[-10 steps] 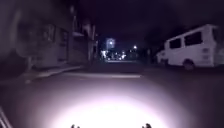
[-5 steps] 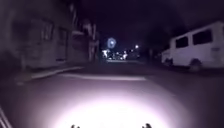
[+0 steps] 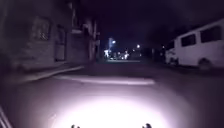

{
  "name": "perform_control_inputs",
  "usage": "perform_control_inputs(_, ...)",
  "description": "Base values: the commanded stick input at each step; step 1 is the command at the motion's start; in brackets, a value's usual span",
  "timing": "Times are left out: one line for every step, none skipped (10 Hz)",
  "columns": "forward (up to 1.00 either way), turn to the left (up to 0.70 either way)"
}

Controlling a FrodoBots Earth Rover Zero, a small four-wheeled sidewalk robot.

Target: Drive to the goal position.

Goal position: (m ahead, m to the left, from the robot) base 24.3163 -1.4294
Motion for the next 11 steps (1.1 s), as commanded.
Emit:
perform_control_inputs(0.85,0.00)
perform_control_inputs(0.85,0.00)
perform_control_inputs(0.85,0.00)
perform_control_inputs(0.85,-0.11)
perform_control_inputs(0.85,-0.22)
perform_control_inputs(0.85,-0.33)
perform_control_inputs(0.85,0.00)
perform_control_inputs(0.85,0.00)
perform_control_inputs(0.85,0.00)
perform_control_inputs(0.85,0.00)
perform_control_inputs(0.85,0.00)
